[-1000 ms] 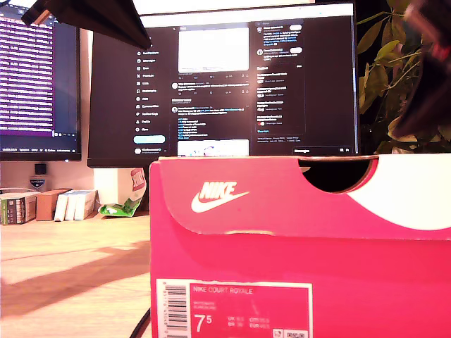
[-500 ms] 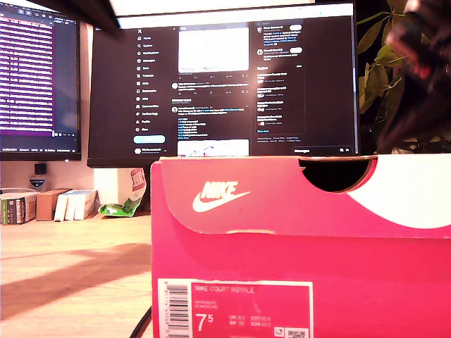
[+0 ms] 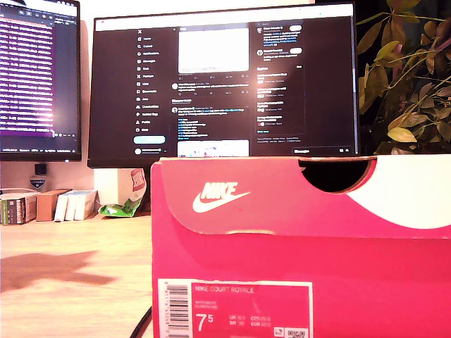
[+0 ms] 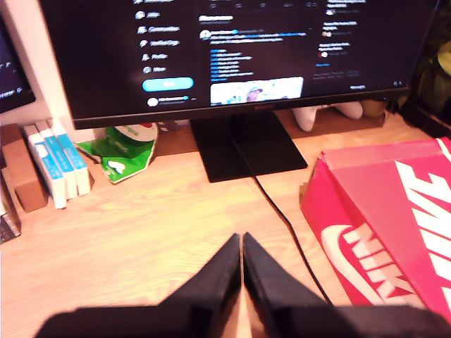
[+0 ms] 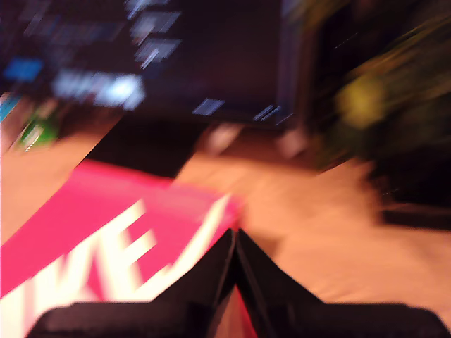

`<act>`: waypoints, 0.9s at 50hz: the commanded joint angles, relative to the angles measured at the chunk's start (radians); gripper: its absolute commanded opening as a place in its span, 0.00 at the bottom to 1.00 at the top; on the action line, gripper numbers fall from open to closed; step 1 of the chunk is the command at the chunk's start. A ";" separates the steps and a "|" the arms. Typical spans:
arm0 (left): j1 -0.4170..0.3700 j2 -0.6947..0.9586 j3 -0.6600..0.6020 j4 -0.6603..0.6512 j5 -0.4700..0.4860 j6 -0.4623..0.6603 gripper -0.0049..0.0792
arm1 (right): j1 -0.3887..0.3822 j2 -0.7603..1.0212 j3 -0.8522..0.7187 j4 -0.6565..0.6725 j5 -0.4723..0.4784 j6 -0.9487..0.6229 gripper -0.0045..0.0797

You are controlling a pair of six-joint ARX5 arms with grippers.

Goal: Close the red shoebox by pushing the lid with your left arm and holding the box in place with your right arm

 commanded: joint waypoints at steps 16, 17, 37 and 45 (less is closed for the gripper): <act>0.064 -0.053 -0.068 0.071 0.037 0.041 0.04 | -0.114 -0.186 -0.122 0.041 0.014 0.001 0.04; 0.066 -0.055 -0.074 0.075 0.037 0.041 0.04 | -0.114 -0.194 -0.129 0.043 0.014 0.006 0.04; 0.075 -0.270 -0.312 0.171 -0.031 -0.016 0.04 | -0.111 -0.338 -0.237 0.059 0.070 0.088 0.04; 0.075 -0.391 -0.377 0.171 -0.042 -0.032 0.04 | -0.103 -0.426 -0.347 0.088 0.068 0.118 0.04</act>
